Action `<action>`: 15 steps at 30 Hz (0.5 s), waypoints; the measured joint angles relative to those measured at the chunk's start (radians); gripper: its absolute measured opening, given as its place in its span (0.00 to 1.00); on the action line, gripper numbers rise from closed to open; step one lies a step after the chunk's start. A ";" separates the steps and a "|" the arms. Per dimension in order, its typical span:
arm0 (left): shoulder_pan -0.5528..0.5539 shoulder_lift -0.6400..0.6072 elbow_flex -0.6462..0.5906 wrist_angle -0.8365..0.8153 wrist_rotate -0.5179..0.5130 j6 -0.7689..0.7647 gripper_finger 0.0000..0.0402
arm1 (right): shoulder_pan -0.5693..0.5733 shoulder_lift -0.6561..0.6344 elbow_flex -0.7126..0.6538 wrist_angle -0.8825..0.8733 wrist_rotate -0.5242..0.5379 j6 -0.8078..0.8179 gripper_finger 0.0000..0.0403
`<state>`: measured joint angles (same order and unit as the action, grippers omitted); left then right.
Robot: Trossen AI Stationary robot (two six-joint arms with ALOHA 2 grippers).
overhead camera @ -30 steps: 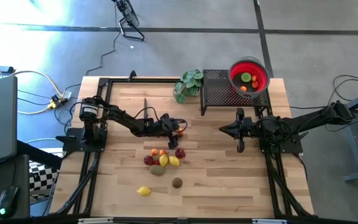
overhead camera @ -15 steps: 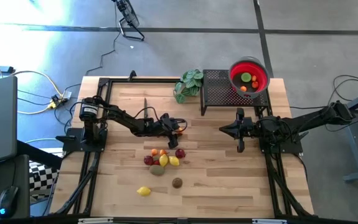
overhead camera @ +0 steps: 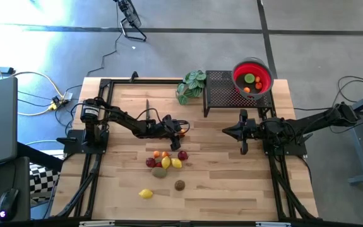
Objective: Pick & Place Fruit
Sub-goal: Put the orange pear into the red strainer bowl
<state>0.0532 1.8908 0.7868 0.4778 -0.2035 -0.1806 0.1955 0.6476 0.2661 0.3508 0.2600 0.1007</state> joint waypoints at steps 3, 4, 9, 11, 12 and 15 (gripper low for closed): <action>0.000 0.000 0.000 0.000 0.000 0.000 0.40 | 0.000 0.000 0.000 0.000 0.000 0.000 0.01; 0.000 0.000 0.000 0.000 0.001 0.000 0.39 | 0.000 0.000 0.000 0.000 0.000 0.000 0.01; 0.000 0.000 0.000 0.003 0.003 0.000 0.37 | 0.000 0.000 0.000 0.000 0.000 0.000 0.01; 0.000 0.001 -0.001 0.007 0.003 0.000 0.36 | 0.000 0.000 0.000 0.000 0.000 0.000 0.01; 0.000 0.001 -0.001 0.011 0.003 0.001 0.36 | 0.000 0.000 0.000 0.000 0.000 0.000 0.01; 0.000 0.003 -0.002 0.028 0.003 0.016 0.36 | 0.000 0.000 0.000 0.000 0.000 0.000 0.01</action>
<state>0.0532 1.8933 0.7850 0.5058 -0.2001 -0.1645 0.1952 0.6476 0.2661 0.3508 0.2600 0.1009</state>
